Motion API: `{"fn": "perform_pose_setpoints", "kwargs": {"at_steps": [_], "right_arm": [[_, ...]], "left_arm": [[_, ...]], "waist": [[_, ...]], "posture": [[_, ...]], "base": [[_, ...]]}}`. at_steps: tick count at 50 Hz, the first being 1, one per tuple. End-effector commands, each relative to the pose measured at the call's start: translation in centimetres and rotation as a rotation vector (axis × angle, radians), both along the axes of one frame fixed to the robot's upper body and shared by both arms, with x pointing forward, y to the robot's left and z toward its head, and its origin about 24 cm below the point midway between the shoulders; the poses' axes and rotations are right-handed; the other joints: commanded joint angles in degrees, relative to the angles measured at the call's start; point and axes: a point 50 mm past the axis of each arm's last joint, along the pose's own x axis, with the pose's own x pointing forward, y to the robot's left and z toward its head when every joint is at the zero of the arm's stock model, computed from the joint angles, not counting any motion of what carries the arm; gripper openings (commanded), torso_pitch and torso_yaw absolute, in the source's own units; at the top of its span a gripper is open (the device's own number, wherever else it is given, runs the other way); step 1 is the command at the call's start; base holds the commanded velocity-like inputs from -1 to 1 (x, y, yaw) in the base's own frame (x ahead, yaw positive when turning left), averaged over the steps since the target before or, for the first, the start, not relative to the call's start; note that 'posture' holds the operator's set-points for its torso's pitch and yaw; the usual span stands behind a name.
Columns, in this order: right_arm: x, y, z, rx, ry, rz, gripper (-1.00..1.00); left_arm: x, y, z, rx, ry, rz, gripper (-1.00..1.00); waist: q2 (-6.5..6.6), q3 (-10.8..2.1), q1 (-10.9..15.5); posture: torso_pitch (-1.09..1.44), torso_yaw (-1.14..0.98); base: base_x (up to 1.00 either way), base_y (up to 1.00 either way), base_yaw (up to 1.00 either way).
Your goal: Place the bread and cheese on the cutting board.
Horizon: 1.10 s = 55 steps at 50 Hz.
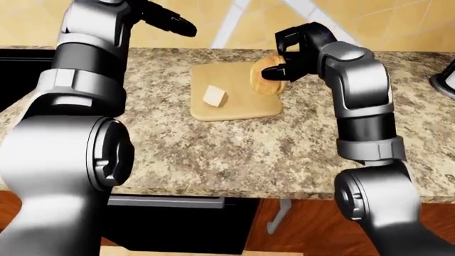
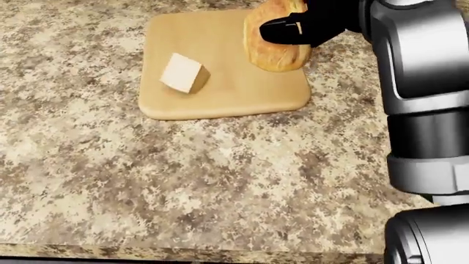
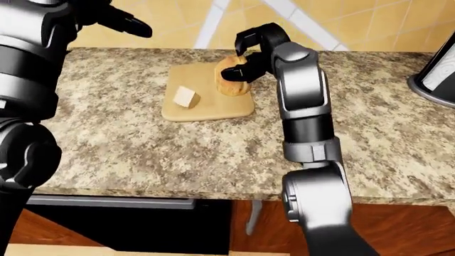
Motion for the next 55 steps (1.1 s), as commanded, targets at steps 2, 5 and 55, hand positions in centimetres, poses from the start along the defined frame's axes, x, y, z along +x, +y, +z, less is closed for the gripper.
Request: {"fn": "perform_pose_setpoints", "kwargs": {"at_steps": [2,5,55], "right_arm": [[0.2,0.6,2.6,-0.006,-0.097,0.017,-0.95],[1.0,1.6,2.0,-0.017,-0.093,0.014,-0.95],[3.6,4.2,-0.6,-0.128,0.02,-0.014,1.0]], "left_arm": [[-0.8,-0.2,2.6,0.005,-0.105,-0.01,1.0],[-0.5,-0.2,1.9,0.0,-0.105,-0.015,1.0],[0.0,-0.6,0.1,-0.034,-0.087,-0.044,1.0]], "waist": [[0.16,-2.14,-0.1],[0.29,-2.18,-0.14],[0.77,-2.58,-0.04]], "posture": [[0.0,0.0],[0.0,0.0],[0.0,0.0]], "base": [[0.0,0.0,0.0],[0.0,0.0,0.0],[0.0,0.0,0.0]]}}
